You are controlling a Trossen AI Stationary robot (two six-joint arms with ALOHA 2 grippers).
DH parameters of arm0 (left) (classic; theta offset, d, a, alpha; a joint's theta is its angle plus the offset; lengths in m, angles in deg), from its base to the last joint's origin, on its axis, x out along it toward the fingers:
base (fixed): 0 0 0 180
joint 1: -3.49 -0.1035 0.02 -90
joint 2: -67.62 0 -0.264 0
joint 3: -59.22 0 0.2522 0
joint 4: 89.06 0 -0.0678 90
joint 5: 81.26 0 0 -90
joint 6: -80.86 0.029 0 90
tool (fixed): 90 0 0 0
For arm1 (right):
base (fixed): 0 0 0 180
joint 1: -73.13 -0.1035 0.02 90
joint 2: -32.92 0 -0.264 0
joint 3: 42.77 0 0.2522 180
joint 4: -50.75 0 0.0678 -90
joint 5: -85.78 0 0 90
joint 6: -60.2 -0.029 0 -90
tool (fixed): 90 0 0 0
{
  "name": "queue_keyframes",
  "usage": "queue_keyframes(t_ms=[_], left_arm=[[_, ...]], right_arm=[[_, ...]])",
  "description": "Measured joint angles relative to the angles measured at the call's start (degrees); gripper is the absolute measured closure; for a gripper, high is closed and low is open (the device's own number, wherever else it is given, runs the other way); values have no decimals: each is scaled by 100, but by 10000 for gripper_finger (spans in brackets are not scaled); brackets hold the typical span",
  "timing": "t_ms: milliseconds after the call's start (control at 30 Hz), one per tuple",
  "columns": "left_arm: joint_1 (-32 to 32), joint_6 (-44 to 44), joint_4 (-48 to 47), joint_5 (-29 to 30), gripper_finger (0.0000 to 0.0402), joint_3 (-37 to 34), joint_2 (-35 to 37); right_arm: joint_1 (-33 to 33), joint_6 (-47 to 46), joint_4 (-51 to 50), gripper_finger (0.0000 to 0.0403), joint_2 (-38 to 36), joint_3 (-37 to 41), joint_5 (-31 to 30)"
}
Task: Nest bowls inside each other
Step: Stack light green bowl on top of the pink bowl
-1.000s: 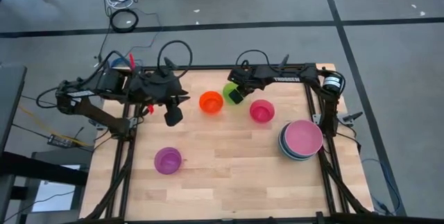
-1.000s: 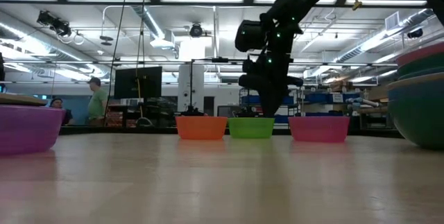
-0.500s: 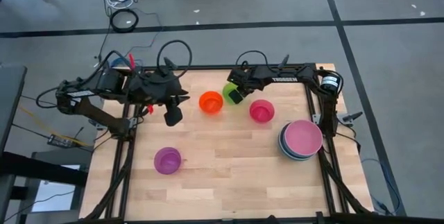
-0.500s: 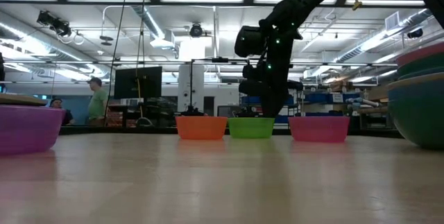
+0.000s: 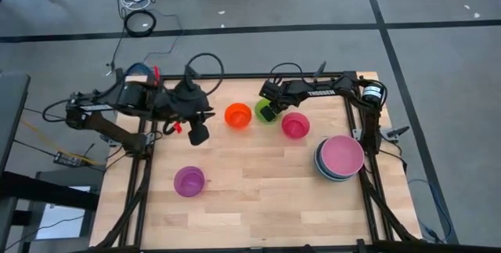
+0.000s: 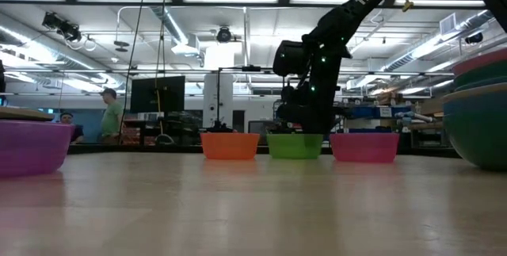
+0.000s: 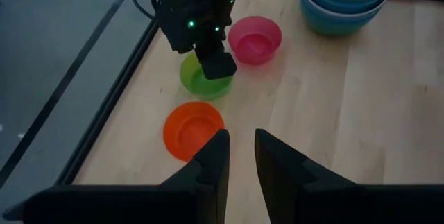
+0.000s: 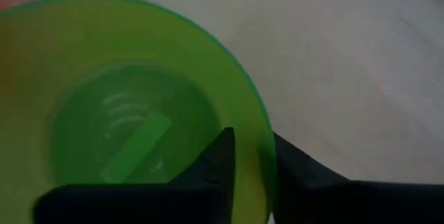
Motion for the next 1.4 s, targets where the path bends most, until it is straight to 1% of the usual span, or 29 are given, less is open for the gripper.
queue_keyframes(t_ms=[100,133,267,367,500,567,633,733,833,933,1067,1133,1233,1300,1400], left_arm=[[0,-80,39,1,323,-97,0],[0,-110,53,0,323,-128,0],[0,-127,177,2,323,-260,0],[0,-122,262,0,323,-338,0],[0,-263,357,11,323,-379,0],[0,-331,361,30,323,-379,0],[0,-305,361,44,323,-379,0],[0,-271,338,36,323,-379,-44],[0,-267,265,-15,323,-392,-55],[0,-241,332,-19,323,-503,-60],[0,60,517,-32,323,-792,-69],[0,283,780,-32,323,-1008,-66],[-2,621,1177,-58,323,-1345,-70],[-10,805,1450,-72,323,-1586,-66],[-13,961,1711,-118,323,-1931,-68]], right_arm=[[49,58,57,388,-18,-7,223],[65,72,102,394,-24,-13,287],[83,144,140,399,-73,-13,315],[82,229,57,402,-298,-11,297],[36,330,-198,402,-977,-6,219],[-75,398,-580,403,-1409,-7,59],[-283,439,-1182,403,-1898,-7,-105],[-762,303,-2364,403,-2707,-7,-174],[-1454,-169,-3334,403,-3537,-7,-172],[-2252,-989,-4143,403,-4395,-13,-151],[-3435,-2677,-5412,403,-5239,-13,-106],[-4107,-3455,-5665,403,-5458,-11,-105],[-4919,-4147,-5581,403,-5569,9,-165],[-5251,-4456,-5609,403,-5450,21,-163],[-5551,-4665,-5599,403,-5228,109,-17]])
